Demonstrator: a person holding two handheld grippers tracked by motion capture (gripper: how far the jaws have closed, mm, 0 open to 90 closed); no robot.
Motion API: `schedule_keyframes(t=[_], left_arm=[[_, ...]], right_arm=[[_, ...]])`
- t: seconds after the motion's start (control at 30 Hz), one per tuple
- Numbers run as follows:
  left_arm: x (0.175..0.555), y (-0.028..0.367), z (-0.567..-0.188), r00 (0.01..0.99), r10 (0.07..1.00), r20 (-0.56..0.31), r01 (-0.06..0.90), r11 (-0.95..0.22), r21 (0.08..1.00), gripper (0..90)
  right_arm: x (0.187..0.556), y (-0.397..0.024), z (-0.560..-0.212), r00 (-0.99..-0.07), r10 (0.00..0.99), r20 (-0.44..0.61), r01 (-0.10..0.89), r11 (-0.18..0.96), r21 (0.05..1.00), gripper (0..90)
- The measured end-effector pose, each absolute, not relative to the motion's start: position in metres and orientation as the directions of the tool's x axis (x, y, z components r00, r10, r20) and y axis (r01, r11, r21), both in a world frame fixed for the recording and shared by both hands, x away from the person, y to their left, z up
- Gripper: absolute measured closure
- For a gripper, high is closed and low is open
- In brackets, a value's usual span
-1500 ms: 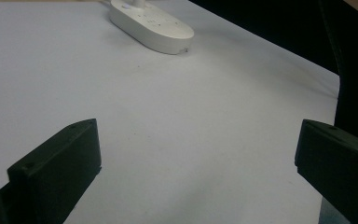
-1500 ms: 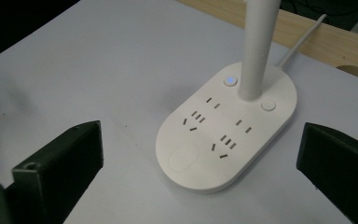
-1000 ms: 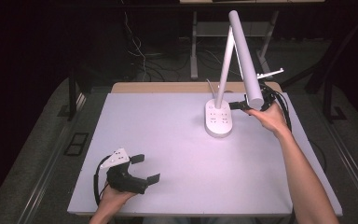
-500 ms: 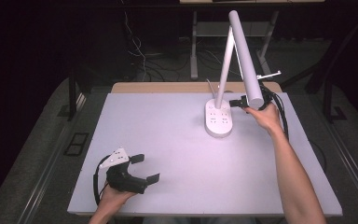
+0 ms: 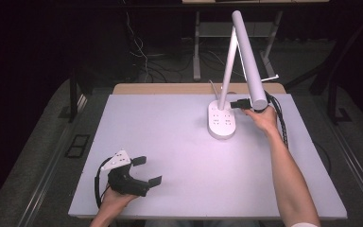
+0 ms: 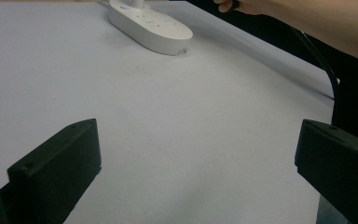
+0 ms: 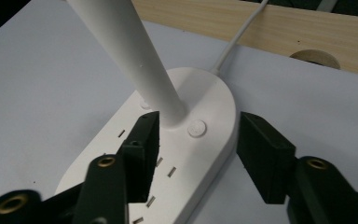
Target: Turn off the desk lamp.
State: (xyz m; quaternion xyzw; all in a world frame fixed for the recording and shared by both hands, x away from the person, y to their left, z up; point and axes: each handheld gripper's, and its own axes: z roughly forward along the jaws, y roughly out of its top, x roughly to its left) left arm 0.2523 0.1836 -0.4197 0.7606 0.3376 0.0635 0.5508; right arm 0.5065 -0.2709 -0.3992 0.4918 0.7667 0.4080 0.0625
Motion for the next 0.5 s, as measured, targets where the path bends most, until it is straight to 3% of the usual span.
schedule_keyframes(t=[0.07, 0.1, 0.13, 0.33, 0.5], left_arm=[[0.252, 0.184, -0.420, 0.763, 0.584, -0.276, 0.444, -0.164, 0.881, 0.0], [0.252, 0.184, -0.420, 0.763, 0.585, -0.275, 0.444, -0.164, 0.881, 0.0], [0.253, 0.184, -0.420, 0.763, 0.586, -0.274, 0.443, -0.165, 0.881, 0.0], [0.252, 0.184, -0.420, 0.763, 0.586, -0.273, 0.443, -0.166, 0.881, 0.0], [0.253, 0.185, -0.420, 0.763, 0.587, -0.272, 0.442, -0.165, 0.882, 0.0]], right_arm=[[0.507, -0.271, -0.401, -0.508, 0.804, 0.310, 0.701, 0.177, 0.690, 57.2], [0.508, -0.271, -0.403, -0.502, 0.802, 0.324, 0.702, 0.159, 0.694, 64.9], [0.508, -0.271, -0.403, -0.502, 0.802, 0.324, 0.702, 0.159, 0.694, 64.9], [0.513, -0.267, -0.410, -0.471, 0.807, 0.356, 0.717, 0.115, 0.688, 86.7], [0.515, -0.264, -0.416, -0.443, 0.821, 0.360, 0.732, 0.100, 0.674, 89.9]])
